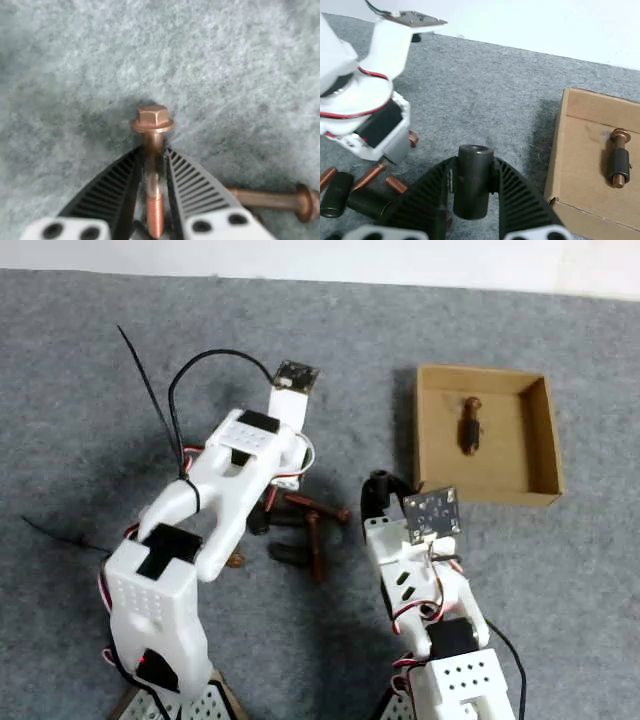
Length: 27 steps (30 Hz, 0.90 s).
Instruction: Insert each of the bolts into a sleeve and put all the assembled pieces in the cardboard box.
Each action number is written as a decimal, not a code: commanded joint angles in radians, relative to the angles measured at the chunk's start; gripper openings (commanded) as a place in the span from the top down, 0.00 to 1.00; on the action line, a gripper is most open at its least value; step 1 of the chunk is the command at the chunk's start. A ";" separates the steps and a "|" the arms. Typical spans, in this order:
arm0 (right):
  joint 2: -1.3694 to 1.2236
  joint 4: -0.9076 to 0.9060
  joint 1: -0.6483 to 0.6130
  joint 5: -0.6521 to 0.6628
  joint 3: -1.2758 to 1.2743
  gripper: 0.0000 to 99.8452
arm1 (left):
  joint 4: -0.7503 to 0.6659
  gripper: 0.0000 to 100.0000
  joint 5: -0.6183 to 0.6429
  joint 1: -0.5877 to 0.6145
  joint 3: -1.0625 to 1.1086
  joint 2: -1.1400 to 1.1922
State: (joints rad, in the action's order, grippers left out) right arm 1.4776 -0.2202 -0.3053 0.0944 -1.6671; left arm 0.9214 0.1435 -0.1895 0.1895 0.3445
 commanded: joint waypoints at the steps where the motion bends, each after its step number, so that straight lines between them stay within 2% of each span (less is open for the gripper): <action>1: 0.019 0.038 0.004 0.012 0.002 0.99 | -0.100 1.00 -0.003 0.022 0.111 -0.182; 6: 0.019 0.038 -0.053 0.012 0.001 0.99 | -0.302 1.00 -0.008 0.013 0.420 -0.483; 16: 0.019 0.038 -0.097 0.012 -0.001 0.99 | -0.588 1.00 -0.002 0.013 0.964 -1.216; 23: 0.018 0.042 -0.186 0.012 -0.022 0.99 | -0.617 0.99 -0.002 -0.064 1.210 -1.658; 27: 0.018 0.205 -0.217 0.038 -0.113 0.99 | -0.617 0.99 -0.002 -0.107 1.308 -1.891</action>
State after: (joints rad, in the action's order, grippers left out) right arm 1.4776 -0.1419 -0.5017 0.0959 -1.6717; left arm 0.3322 0.1389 -0.2708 1.4722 -1.3602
